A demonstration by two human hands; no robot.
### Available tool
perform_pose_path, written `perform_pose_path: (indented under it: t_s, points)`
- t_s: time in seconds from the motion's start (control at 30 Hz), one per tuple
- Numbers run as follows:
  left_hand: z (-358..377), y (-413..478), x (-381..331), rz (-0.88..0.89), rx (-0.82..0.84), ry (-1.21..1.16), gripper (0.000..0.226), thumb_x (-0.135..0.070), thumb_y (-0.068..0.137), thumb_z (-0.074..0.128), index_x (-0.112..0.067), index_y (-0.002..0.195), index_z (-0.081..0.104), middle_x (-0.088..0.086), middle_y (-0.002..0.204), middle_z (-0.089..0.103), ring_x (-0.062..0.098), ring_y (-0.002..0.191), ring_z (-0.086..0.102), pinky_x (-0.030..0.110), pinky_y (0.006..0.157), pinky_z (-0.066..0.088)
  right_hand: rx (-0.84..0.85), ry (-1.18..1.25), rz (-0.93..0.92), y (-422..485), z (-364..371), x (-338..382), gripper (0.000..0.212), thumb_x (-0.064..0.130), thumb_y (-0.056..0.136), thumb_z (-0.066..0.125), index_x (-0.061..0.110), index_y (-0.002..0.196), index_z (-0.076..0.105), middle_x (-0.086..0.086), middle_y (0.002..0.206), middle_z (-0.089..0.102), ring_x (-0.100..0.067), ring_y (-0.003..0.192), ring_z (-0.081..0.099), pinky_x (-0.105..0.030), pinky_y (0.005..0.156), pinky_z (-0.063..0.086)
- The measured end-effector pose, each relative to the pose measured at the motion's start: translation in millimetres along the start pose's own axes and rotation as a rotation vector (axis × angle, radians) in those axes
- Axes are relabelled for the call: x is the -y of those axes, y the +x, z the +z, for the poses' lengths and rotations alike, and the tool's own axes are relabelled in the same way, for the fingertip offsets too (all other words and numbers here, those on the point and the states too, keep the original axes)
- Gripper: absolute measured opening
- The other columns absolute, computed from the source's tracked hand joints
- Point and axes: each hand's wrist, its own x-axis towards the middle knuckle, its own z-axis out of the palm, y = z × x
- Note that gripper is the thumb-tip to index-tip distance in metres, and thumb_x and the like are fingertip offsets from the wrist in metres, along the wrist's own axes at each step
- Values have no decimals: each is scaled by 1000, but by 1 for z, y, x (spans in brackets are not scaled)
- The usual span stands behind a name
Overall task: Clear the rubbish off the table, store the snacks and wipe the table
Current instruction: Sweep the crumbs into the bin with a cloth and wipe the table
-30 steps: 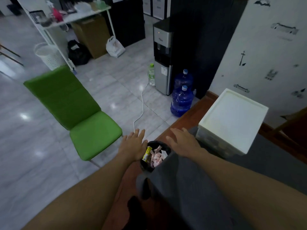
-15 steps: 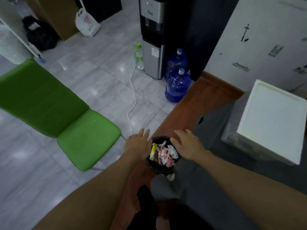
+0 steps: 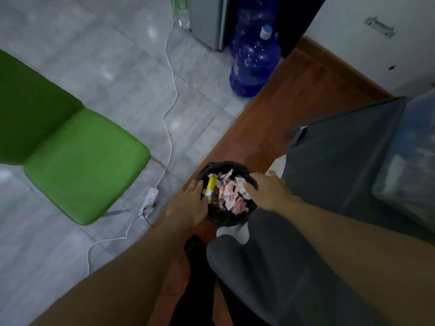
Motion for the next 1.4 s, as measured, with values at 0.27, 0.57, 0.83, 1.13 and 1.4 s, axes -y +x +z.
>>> perform_pose_path:
  t_s: [0.27,0.57,0.83,1.13,1.4]
  points:
    - [110,94,53,-50,122,-4,71,-52,90,25,-24,155,18,2,163,21,35,141,35,51,112,33,161,43,142,119,101,-26,61,57,103,34,27,156,30,-11,156,39,-39,145,22,-52,114,31]
    - [196,154,75,-48,173,-137,70,-36,100,45,-20,158,9,3,166,-1,39,141,33,49,109,38,170,58,250,193,188,-70,66,56,100,36,21,156,31,-11,161,28,-41,142,33,-50,114,32]
    - [215,162,74,-102,155,-111,77,-3,86,60,-8,152,22,14,153,27,44,122,42,43,99,40,75,209,220,200,205,-84,46,39,88,67,21,129,53,-5,124,63,-32,112,59,-35,93,46]
    - [163,142,81,-127,-45,5,75,-5,85,58,2,150,20,18,151,28,45,120,40,44,104,32,8,155,76,182,200,-62,69,-1,77,63,18,141,44,-11,126,56,-43,112,50,-43,96,48]
    - [84,81,84,-113,-105,95,86,-1,86,54,-1,155,2,15,161,10,45,130,31,47,107,35,-92,154,-37,129,152,-19,87,-6,82,60,18,158,24,-9,140,46,-41,118,42,-36,93,39]
